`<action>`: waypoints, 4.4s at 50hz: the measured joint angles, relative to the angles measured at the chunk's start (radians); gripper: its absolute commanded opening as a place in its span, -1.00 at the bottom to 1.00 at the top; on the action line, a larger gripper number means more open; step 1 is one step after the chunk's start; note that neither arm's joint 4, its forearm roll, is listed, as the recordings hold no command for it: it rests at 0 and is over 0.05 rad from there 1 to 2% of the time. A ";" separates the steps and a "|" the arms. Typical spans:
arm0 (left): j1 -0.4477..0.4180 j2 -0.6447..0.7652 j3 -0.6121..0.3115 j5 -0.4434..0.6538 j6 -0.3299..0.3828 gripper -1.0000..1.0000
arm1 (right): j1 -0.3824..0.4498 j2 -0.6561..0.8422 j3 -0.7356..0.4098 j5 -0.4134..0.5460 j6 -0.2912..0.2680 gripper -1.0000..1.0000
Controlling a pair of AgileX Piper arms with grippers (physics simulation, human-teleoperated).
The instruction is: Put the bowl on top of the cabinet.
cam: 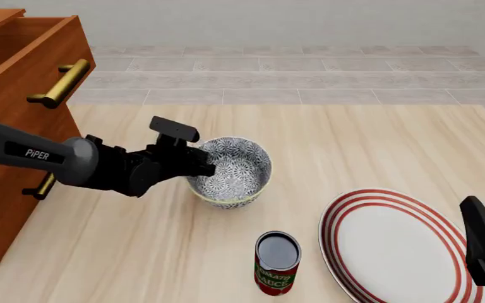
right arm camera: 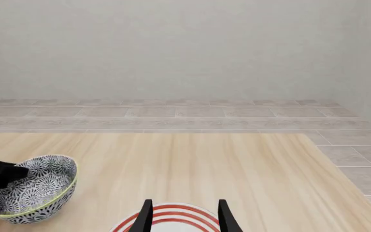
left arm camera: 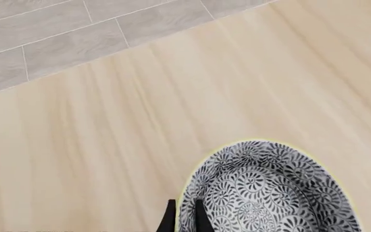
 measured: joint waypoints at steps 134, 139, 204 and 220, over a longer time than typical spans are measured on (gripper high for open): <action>0.184 -1.305 -0.028 0.649 -0.268 -1.00 | 0.000 0.000 0.000 0.000 0.000 1.00; 0.223 -1.316 -0.042 0.655 -0.304 -1.00 | 0.000 0.000 0.000 0.000 0.000 1.00; 0.751 -1.189 -0.090 0.511 -0.685 -1.00 | 0.004 0.000 0.000 0.000 0.000 1.00; 0.837 -1.174 -0.061 0.483 -0.775 -1.00 | 0.004 0.005 0.001 -0.006 0.000 1.00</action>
